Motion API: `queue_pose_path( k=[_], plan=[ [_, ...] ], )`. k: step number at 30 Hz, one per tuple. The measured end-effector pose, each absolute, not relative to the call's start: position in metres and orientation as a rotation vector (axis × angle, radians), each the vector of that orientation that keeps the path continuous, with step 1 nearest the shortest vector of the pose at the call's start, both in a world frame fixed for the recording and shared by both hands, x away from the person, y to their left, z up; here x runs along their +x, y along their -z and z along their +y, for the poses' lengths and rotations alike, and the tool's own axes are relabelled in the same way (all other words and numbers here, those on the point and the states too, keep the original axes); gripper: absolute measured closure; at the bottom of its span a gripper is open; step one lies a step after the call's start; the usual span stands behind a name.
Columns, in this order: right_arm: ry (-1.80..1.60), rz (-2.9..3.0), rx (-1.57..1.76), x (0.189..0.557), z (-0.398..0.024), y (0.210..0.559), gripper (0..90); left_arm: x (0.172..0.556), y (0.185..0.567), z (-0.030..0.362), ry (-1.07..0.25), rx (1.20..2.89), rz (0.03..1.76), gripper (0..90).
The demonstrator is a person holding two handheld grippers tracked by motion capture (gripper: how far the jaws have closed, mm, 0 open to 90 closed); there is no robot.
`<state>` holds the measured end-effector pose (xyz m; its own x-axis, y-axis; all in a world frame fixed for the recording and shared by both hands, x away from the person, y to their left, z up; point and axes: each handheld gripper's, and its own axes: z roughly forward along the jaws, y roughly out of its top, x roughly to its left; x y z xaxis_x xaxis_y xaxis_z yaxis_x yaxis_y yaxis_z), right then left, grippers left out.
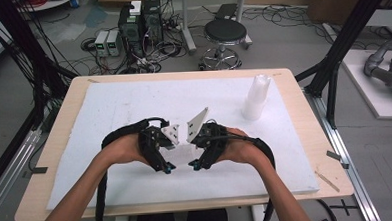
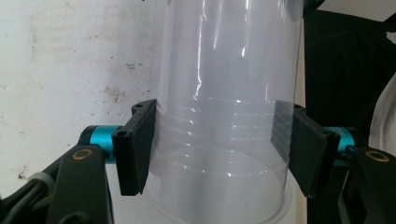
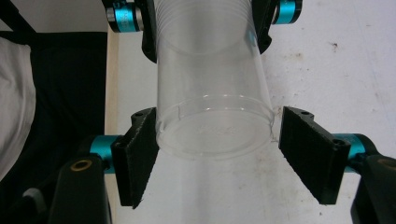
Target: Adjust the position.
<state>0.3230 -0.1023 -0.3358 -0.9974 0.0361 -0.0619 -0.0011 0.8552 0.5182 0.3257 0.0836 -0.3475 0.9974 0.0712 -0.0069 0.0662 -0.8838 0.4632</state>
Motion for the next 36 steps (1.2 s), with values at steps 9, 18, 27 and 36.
queue_pose_path(
  k=[9,18,27,36],
  plan=[
    [-0.864,2.973,-0.015,0.324,-0.100,0.336,40.9,0.327,0.348,0.084,-0.015,2.660,0.091,32.9],
    [-0.860,2.969,-0.025,0.324,-0.100,0.338,42.6,0.326,0.352,0.083,-0.014,2.658,0.099,31.0],
    [-0.860,2.969,-0.007,0.325,-0.102,0.338,42.9,0.329,0.350,0.087,-0.005,2.591,0.109,5.7],
    [-0.913,2.950,0.014,0.325,-0.110,0.339,43.2,0.330,0.342,0.103,-0.009,2.485,0.142,5.7]
  ],
)
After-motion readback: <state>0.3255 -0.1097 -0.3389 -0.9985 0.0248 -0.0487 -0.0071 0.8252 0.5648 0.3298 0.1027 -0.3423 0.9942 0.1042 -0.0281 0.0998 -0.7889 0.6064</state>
